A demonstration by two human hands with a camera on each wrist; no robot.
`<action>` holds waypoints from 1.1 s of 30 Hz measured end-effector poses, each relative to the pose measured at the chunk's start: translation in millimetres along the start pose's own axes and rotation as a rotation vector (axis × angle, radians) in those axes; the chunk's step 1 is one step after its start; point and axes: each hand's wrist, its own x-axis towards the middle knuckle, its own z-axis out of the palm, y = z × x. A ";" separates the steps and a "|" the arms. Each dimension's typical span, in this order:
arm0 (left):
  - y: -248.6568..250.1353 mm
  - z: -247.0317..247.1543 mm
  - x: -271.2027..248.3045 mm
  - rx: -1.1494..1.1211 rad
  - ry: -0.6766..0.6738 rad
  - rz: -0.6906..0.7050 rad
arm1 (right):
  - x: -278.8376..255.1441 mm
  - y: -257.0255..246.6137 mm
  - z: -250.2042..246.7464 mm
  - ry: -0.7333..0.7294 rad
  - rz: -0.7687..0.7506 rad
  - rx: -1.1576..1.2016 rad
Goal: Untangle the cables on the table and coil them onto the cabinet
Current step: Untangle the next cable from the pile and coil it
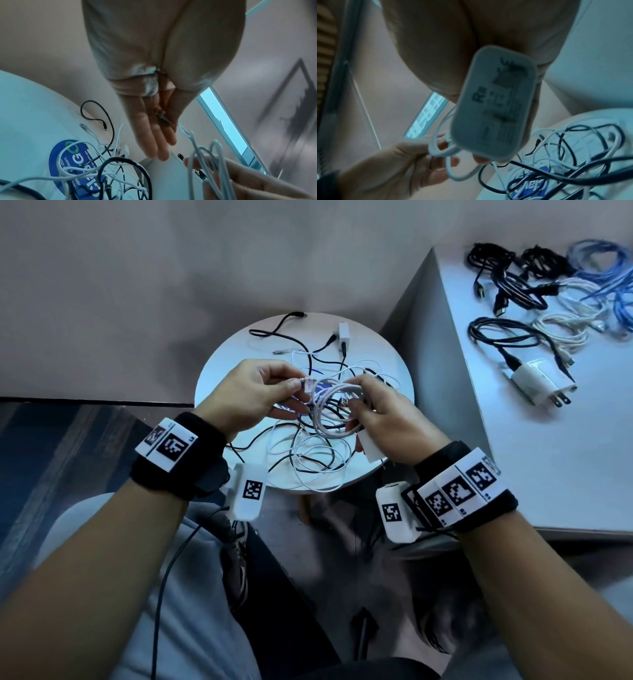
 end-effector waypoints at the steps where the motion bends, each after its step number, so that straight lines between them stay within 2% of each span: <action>1: -0.6 1.3 0.6 0.022 0.036 0.013 | -1.1 -0.2 -0.2 -0.008 0.006 -0.020; 8: -3.6 4.6 3.6 0.090 0.181 0.055 | -0.4 -3.2 1.1 0.022 0.025 0.001; 13: -3.9 6.6 4.2 0.192 0.305 0.106 | -1.7 -4.3 3.6 -0.012 -0.006 -0.094; 16: 0.5 8.0 1.0 0.119 0.213 0.076 | -2.8 -1.7 2.9 0.006 0.013 -0.149; 19: 8.5 9.2 -5.7 -0.006 0.097 0.051 | -4.0 0.9 4.6 0.085 0.047 -0.206; 23: 14.6 18.2 -12.4 -0.133 0.068 0.003 | -4.1 1.0 9.5 0.247 0.052 -0.334; 27: 7.2 23.3 -11.8 0.037 0.086 0.015 | -2.2 1.2 10.7 0.292 0.049 -0.319; 31: -5.8 28.7 -9.7 0.348 0.186 0.134 | -4.1 -4.8 15.6 0.300 0.054 -0.183; 33: -5.1 31.0 -10.2 0.386 0.219 0.171 | -4.5 -4.6 16.7 0.292 0.068 -0.098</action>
